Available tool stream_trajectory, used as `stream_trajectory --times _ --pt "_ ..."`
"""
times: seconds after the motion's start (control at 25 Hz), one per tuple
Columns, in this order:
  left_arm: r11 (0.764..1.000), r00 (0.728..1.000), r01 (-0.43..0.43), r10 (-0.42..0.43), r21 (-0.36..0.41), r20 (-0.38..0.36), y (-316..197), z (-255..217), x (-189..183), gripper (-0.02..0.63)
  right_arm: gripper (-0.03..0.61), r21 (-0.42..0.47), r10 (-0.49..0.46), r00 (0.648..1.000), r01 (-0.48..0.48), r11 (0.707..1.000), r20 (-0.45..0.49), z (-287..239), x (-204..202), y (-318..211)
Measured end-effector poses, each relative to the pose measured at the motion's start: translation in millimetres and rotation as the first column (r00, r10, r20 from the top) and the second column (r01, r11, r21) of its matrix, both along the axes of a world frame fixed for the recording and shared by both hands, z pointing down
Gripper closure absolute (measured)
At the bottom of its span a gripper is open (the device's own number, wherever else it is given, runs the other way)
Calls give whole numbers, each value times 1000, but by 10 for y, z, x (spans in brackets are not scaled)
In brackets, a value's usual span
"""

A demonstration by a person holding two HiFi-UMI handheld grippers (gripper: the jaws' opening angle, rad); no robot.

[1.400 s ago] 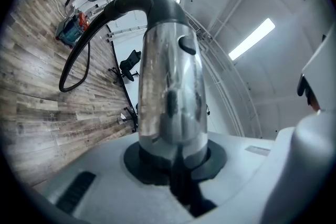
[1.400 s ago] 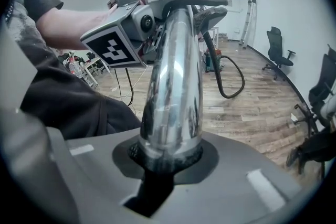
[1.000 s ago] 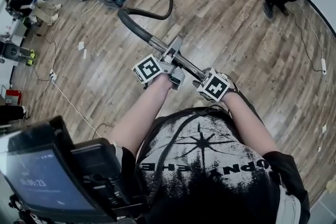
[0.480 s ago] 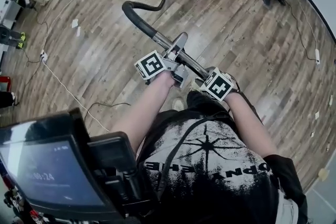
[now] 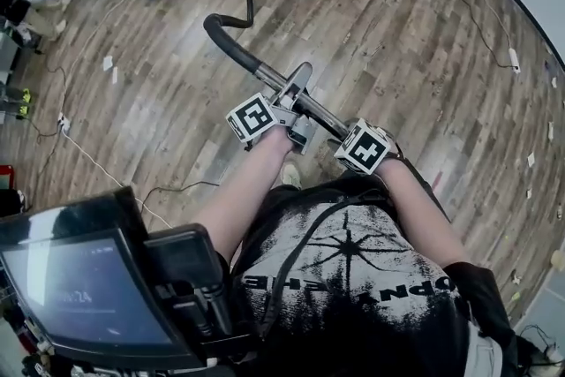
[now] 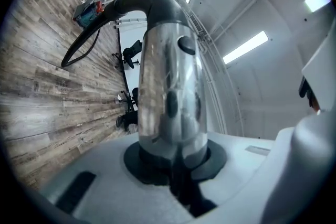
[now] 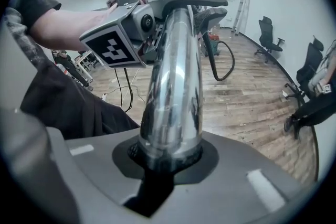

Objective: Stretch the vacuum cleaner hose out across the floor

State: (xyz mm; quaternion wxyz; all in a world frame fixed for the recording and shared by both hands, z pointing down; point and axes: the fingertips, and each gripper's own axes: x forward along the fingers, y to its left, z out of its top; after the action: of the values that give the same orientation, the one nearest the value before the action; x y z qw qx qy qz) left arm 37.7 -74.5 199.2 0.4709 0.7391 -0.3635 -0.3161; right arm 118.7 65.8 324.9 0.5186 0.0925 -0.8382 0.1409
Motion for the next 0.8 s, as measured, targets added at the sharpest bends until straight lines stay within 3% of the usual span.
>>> stream_trajectory --times 0.16,0.36,0.52,0.6,0.72,0.8 --pt "999 995 -10 15 51 -103 35 -236 591 568 500 40 -16 999 15 999 30 -43 468 -33" --pt "998 998 30 -27 52 -60 172 -167 1273 568 500 53 -51 999 50 997 18 -62 1244 68" --pt "998 993 53 -48 38 -112 240 -82 1838 568 500 21 -74 997 74 997 9 75 1834 145" --pt "997 994 73 -70 23 -84 272 30 2041 568 500 12 -87 996 87 996 7 135 2082 181" --pt "997 991 76 -75 11 -115 303 -23 2241 568 500 -2 -99 995 99 995 21 123 2246 221" --pt "997 994 82 -81 5 -69 293 -38 2245 568 500 -3 -100 994 100 995 37 80 2258 217"
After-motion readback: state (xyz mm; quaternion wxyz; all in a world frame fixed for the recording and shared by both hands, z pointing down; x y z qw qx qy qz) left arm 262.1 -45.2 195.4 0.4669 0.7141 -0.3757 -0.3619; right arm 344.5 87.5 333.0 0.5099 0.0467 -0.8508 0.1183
